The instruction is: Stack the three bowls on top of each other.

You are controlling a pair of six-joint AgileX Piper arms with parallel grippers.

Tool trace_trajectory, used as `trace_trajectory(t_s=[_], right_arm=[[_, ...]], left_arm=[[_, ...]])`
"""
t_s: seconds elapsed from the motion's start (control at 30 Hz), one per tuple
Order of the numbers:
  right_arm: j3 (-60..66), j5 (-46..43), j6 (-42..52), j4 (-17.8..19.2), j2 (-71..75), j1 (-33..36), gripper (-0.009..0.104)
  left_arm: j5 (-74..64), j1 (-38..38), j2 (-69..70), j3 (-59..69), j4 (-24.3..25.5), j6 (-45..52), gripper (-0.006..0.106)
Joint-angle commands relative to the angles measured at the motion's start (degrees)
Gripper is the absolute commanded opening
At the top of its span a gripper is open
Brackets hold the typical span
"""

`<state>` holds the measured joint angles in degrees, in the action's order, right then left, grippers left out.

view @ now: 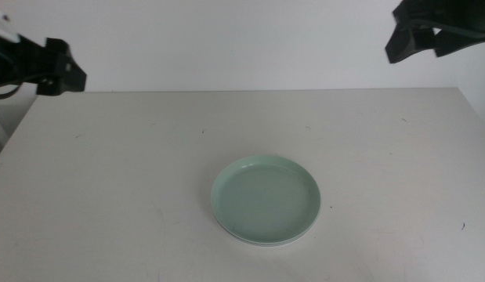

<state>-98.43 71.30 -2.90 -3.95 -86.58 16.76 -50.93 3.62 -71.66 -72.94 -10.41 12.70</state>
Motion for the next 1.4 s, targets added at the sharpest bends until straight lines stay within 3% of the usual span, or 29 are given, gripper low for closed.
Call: trace_trajectory(t_s=[0.0, 0.4, 0.6, 0.8, 1.37], right_arm=[[0.92, -4.84, -0.02, 2.31, 4.98, -0.48, 0.054], [30.52, -28.58, -6.95, 11.61, 26.82, -0.48, 0.054], [43.75, -36.99, -6.95, 14.16, 38.75, -0.48, 0.053], [55.86, -44.87, -6.95, 14.32, 48.73, -0.48, 0.052], [59.05, -45.44, -6.78, 15.02, 52.74, -0.48, 0.052]], left_arm=[[5.55, -2.26, 4.89, 1.4, -5.96, 3.17, 0.105], [26.35, -2.97, 28.77, 24.11, -6.8, 7.37, 0.105], [28.32, -2.97, 39.54, 32.53, -6.86, 7.44, 0.105], [31.47, -2.97, 47.04, 38.74, -6.86, 8.34, 0.105], [32.0, -2.97, 47.65, 39.94, -6.86, 8.23, 0.105]])
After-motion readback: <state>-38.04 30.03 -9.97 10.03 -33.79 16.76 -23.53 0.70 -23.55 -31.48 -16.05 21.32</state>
